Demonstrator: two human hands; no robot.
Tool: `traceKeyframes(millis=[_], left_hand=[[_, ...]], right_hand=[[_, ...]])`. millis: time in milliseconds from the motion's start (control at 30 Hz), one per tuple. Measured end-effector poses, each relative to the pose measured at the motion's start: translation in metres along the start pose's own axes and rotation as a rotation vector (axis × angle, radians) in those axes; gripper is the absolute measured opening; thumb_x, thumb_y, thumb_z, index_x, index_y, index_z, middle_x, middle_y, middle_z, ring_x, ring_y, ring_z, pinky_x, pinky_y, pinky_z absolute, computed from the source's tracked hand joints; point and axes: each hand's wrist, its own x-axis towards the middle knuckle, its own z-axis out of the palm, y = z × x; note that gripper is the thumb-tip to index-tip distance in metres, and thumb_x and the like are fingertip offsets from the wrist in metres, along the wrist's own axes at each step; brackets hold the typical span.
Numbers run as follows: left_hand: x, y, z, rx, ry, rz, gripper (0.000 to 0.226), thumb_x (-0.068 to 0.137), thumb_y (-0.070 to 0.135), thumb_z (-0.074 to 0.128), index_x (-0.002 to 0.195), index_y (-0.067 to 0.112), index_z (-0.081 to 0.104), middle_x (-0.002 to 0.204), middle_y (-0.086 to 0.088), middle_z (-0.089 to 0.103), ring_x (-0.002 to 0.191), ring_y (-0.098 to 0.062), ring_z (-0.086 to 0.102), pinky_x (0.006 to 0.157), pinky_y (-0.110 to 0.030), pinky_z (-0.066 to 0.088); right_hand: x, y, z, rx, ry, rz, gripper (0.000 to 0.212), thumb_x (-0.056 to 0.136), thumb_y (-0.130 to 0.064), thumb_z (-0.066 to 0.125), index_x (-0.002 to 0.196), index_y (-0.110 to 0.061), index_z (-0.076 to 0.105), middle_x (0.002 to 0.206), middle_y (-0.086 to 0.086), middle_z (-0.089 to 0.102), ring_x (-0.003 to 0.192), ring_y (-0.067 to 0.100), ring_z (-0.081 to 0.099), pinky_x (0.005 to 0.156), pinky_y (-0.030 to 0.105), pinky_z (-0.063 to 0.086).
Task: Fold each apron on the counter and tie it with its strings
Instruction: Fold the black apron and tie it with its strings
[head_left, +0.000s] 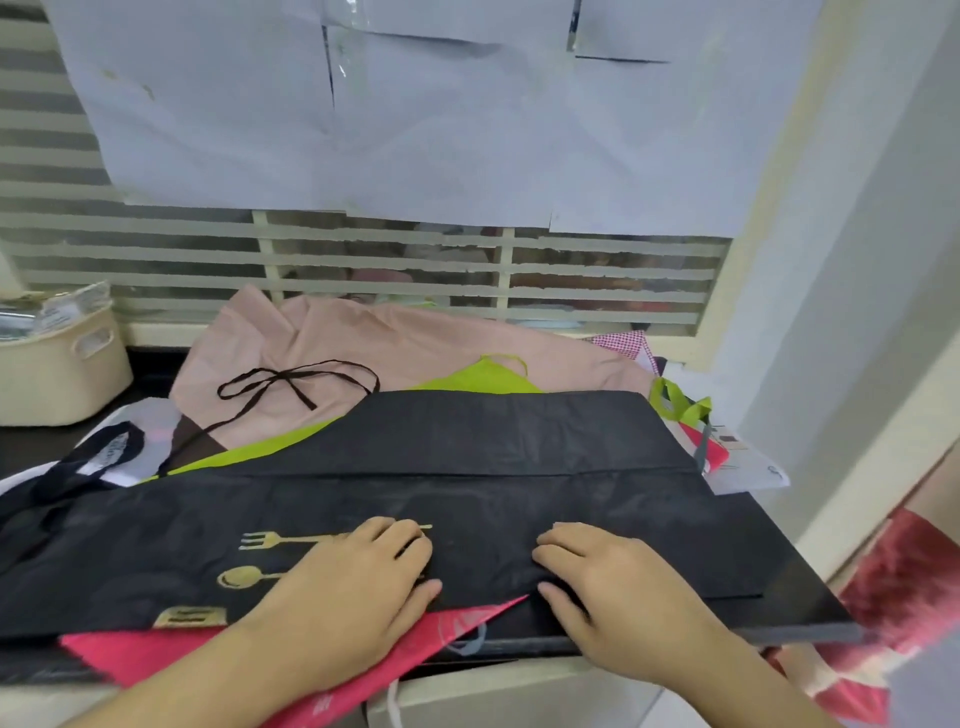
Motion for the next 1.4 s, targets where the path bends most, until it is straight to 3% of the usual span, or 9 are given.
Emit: traceKeyframes(millis=[133,267,400,600,733,900,1067,1200,1400], left_hand=[[-0.004,0.008,-0.004,0.065,0.032,-0.002,0.045,0.092,0.067,0.050,0.106,0.029,0.068,0.111,0.010,0.069,0.101,-0.015,0.071,0.055,-0.033,0.061],[-0.004,0.007,-0.012,-0.020,-0.073,-0.074,0.050,0.082,0.044,0.046,0.126,0.026,0.063,0.133,0.009,0.064,0.125,-0.016,0.064,0.085,-0.032,0.062],[-0.006,0.005,-0.024,-0.133,-0.139,-0.097,0.063,0.086,0.047,0.040,0.147,0.032,0.044,0.153,0.017,0.043,0.142,-0.008,0.044,0.112,-0.025,0.042],[-0.010,-0.006,-0.023,-0.058,-0.120,-0.154,0.037,0.097,0.040,0.038,0.133,0.036,0.047,0.137,0.018,0.054,0.121,-0.012,0.059,0.089,-0.033,0.050],[-0.016,-0.038,-0.016,0.005,-0.118,-0.243,0.036,0.092,0.019,0.040,0.118,0.035,0.058,0.118,0.013,0.069,0.108,-0.016,0.067,0.088,-0.037,0.054],[-0.032,-0.096,-0.033,0.024,-0.129,-0.291,0.024,0.101,0.059,0.047,0.098,0.040,0.060,0.087,0.014,0.071,0.092,-0.009,0.068,0.077,-0.031,0.053],[-0.037,-0.144,-0.058,-0.281,-0.119,-0.399,0.018,0.093,0.046,0.074,0.080,0.036,0.067,0.064,0.010,0.066,0.062,-0.004,0.060,0.067,-0.030,0.050],[-0.030,-0.161,-0.083,-0.209,0.145,-0.376,0.035,0.085,0.076,0.058,0.078,0.043,0.067,0.060,0.015,0.066,0.059,-0.002,0.062,0.062,-0.031,0.052],[-0.001,-0.192,-0.094,0.169,0.149,-0.360,0.057,0.080,0.087,0.039,0.060,0.034,0.051,0.046,0.007,0.050,0.052,-0.008,0.055,0.052,-0.033,0.050]], right_hand=[[-0.004,0.003,-0.002,0.019,-0.065,0.010,0.045,0.090,-0.025,0.050,0.134,-0.030,0.058,0.133,-0.017,0.056,0.120,0.008,0.057,0.086,0.029,0.058],[0.001,0.007,0.003,0.021,-0.074,0.089,0.061,0.084,0.000,0.049,0.138,-0.027,0.056,0.139,-0.015,0.052,0.121,0.013,0.058,0.092,0.028,0.054],[-0.004,0.017,0.006,0.086,0.028,0.190,0.036,0.100,-0.011,0.044,0.126,-0.029,0.061,0.119,-0.014,0.065,0.104,0.013,0.064,0.088,0.029,0.054],[-0.006,0.020,-0.005,-0.027,0.083,0.245,0.020,0.111,-0.037,0.035,0.099,-0.030,0.049,0.082,-0.007,0.060,0.066,0.020,0.057,0.064,0.035,0.050],[-0.017,0.041,-0.012,-0.077,-0.033,0.267,0.013,0.104,-0.033,0.045,0.110,-0.039,0.054,0.099,-0.018,0.064,0.086,0.012,0.064,0.072,0.033,0.055],[-0.046,0.086,-0.031,-0.143,-0.040,0.532,0.009,0.101,-0.036,0.055,0.094,-0.032,0.058,0.087,-0.016,0.066,0.086,0.011,0.064,0.071,0.032,0.055],[-0.055,0.110,-0.060,0.297,0.145,0.734,0.026,0.095,-0.024,0.071,0.069,-0.023,0.067,0.059,-0.009,0.063,0.061,0.008,0.058,0.062,0.035,0.044],[-0.041,0.124,-0.061,0.419,0.319,0.828,0.029,0.100,-0.029,0.065,0.078,-0.011,0.068,0.068,0.009,0.067,0.074,0.035,0.065,0.068,0.038,0.045],[0.003,0.134,-0.055,0.392,0.408,0.861,0.019,0.105,-0.027,0.055,0.094,-0.025,0.070,0.085,-0.007,0.071,0.088,0.030,0.062,0.075,0.039,0.041]])
